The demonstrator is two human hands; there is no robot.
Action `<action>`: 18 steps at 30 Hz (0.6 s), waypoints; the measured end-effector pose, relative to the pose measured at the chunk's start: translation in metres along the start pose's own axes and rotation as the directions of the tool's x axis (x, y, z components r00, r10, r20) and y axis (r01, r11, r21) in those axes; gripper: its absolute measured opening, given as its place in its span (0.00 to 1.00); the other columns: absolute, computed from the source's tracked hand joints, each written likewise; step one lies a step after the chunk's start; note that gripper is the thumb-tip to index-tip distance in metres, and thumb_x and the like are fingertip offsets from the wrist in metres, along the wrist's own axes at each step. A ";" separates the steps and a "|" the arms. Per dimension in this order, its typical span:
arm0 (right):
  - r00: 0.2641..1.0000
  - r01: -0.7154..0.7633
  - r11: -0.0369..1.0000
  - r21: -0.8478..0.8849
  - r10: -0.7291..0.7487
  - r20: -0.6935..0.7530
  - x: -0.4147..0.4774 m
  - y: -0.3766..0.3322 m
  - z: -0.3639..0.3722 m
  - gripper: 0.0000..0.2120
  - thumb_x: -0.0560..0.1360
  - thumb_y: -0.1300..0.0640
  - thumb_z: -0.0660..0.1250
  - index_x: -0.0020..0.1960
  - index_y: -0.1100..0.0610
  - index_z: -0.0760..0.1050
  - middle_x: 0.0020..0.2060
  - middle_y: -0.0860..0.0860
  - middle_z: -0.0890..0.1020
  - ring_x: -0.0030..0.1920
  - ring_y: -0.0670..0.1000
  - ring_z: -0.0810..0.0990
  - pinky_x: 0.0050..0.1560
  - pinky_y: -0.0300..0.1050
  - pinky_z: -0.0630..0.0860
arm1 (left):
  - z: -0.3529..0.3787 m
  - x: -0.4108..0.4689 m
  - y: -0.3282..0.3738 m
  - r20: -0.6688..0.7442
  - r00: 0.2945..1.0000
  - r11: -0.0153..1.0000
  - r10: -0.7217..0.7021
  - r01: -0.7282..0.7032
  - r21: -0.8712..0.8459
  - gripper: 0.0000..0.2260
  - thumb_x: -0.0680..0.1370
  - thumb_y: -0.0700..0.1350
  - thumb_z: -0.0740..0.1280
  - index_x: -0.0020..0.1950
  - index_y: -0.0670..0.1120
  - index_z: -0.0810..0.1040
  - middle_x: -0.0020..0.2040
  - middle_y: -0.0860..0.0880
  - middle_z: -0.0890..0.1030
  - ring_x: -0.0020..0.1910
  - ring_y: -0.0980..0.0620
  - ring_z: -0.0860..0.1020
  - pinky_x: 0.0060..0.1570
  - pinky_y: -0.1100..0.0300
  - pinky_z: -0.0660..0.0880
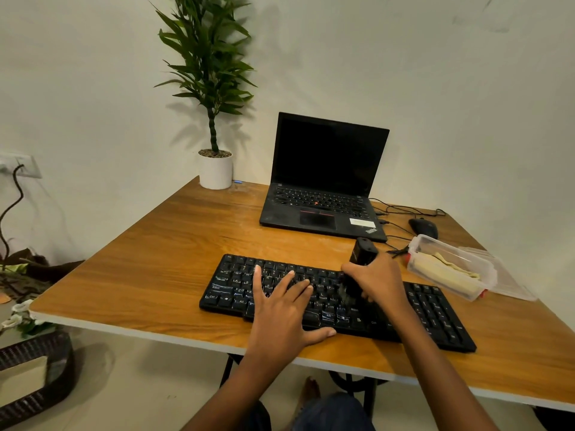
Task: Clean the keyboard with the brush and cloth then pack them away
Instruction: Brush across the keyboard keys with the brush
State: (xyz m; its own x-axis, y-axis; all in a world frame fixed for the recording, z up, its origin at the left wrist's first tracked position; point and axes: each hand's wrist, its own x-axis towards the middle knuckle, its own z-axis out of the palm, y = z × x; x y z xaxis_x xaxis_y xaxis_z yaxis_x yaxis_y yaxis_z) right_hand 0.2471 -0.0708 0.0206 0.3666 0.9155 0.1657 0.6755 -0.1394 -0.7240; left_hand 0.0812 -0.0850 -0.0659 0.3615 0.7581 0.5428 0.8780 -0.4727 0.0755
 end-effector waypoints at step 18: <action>0.997 0.072 0.992 0.100 -0.076 0.034 -0.005 0.007 -0.002 0.07 0.69 0.56 0.70 0.39 0.58 0.72 0.33 0.53 0.78 0.32 0.52 0.77 0.31 0.44 0.73 | -0.002 0.001 0.001 -0.002 1.000 0.999 -0.014 0.014 -0.035 0.35 0.68 0.75 0.52 0.55 0.50 0.83 0.56 0.55 0.81 0.61 0.52 0.77 0.67 0.32 0.47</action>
State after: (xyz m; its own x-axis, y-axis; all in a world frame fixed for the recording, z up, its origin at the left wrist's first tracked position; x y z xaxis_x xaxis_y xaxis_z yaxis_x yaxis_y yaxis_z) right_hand 0.2511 -0.0765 0.0161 0.2926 0.9356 0.1974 0.6326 -0.0346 -0.7737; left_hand 0.0813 -0.0857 -0.0641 0.3485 0.7639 0.5431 0.8715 -0.4774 0.1122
